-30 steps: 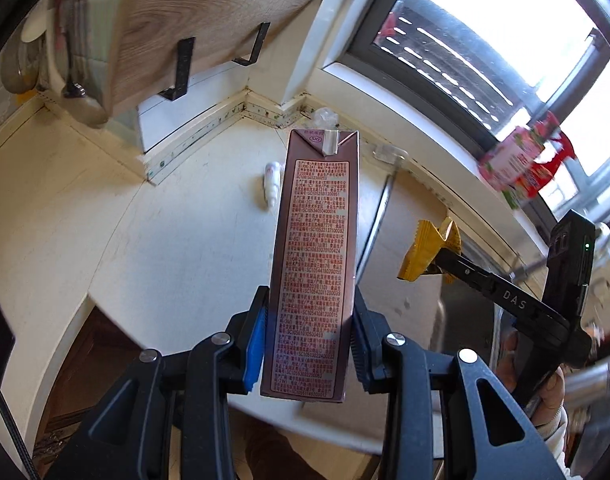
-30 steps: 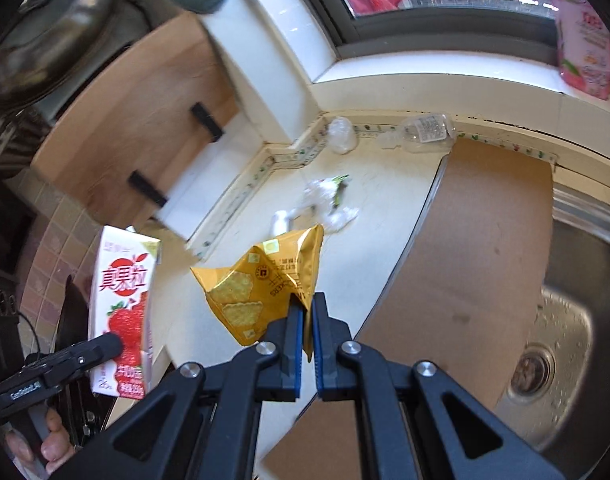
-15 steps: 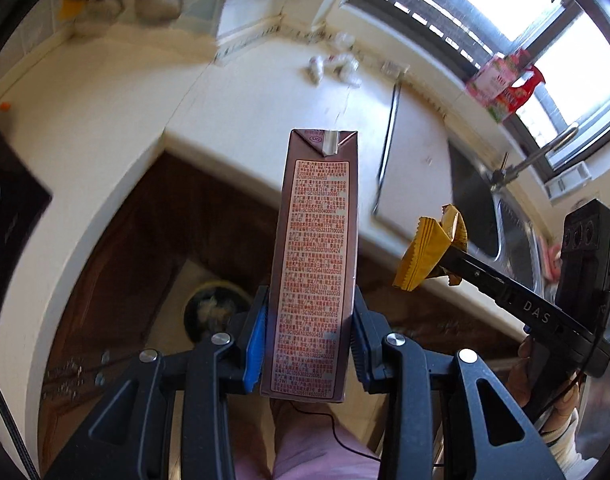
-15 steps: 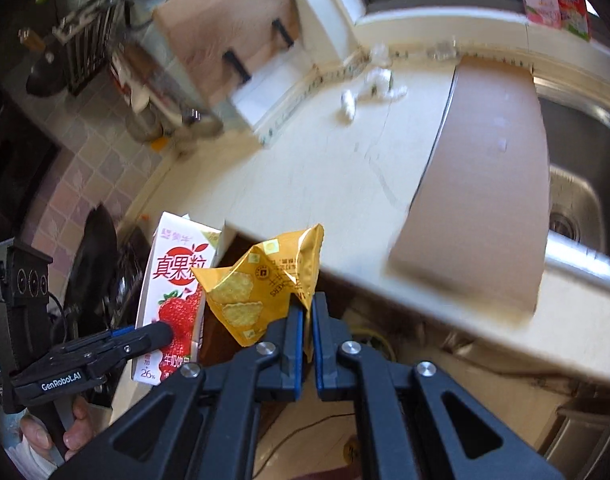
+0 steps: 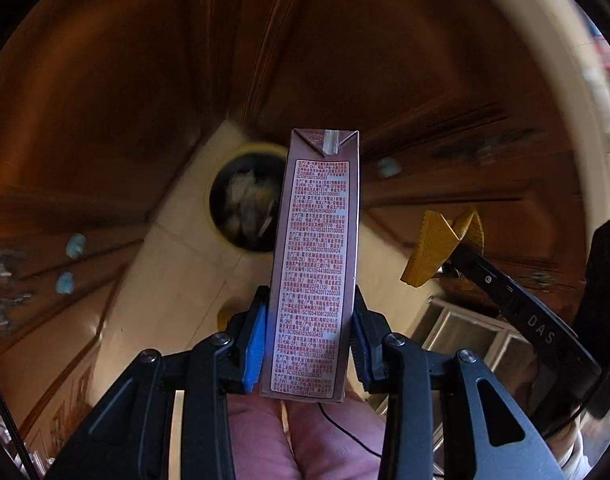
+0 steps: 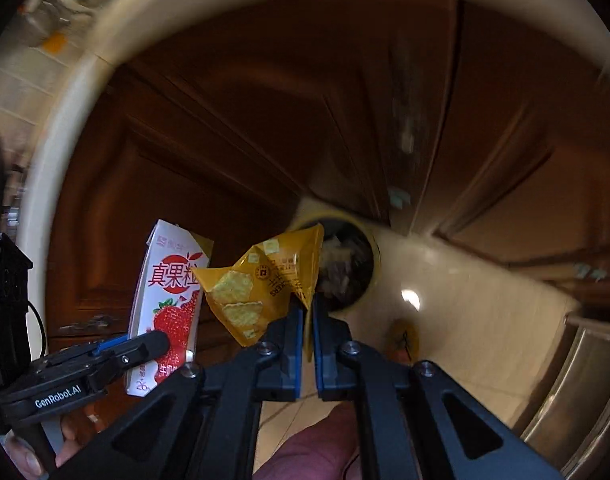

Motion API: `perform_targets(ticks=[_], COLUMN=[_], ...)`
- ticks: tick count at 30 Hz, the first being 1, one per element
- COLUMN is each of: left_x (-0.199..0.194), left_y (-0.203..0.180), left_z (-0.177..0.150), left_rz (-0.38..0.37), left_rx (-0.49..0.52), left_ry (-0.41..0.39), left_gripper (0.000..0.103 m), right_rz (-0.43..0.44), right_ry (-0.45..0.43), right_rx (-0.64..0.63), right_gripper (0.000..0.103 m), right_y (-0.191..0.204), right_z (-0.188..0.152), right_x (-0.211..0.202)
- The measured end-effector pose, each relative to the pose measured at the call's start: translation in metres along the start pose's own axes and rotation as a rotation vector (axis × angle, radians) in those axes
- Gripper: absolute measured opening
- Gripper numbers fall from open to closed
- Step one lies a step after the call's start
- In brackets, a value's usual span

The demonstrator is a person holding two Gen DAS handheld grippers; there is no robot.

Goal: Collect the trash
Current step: 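Carry the pink carton and yellow packet down over the floor trash bin, then open both tools to drop the carton and packet into the bin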

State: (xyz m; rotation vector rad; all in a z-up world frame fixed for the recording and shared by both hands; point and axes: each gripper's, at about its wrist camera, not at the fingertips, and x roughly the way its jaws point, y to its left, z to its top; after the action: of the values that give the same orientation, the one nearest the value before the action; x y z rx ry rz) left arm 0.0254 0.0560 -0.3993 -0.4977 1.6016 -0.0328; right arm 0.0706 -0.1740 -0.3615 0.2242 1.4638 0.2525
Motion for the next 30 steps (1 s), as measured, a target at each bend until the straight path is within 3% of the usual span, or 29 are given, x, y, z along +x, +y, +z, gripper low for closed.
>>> perform_targets(ticks=[7,12,15,16,30], left_x=[0.101,0.137,0.143,0.143,0.119], left_y=[0.022,0.018,0.023,0.025,0.074], left_z=[0.028,0.055,0.066,0.067,0.043], left_rz=[0.065,0.101,0.123,0.131,0.221], left_rx=[-0.032,-0.033,-0.048,-0.056,-0.093], left_ry=[0.081,0.101,0.093,0.081,0.032], left_gripper=[0.035,0.039,0.061,0.064,0.065], right_rz=[-0.064,-0.100,-0.115,-0.118,-0.137], right_ry=[0.095,0.135,0.149,0.158,0.204], right_rx=[0.022,0.001,-0.018,-0.021,-0.068], right_gripper=[0.004,0.004,0.004,0.004,0.011], right_y=[-0.023,-0.028,-0.028,-0.028,0.001], right_z=[0.002,0.011,0.016,0.018,0.040], right_x=[0.096,0.134,0.147,0.152,0.179])
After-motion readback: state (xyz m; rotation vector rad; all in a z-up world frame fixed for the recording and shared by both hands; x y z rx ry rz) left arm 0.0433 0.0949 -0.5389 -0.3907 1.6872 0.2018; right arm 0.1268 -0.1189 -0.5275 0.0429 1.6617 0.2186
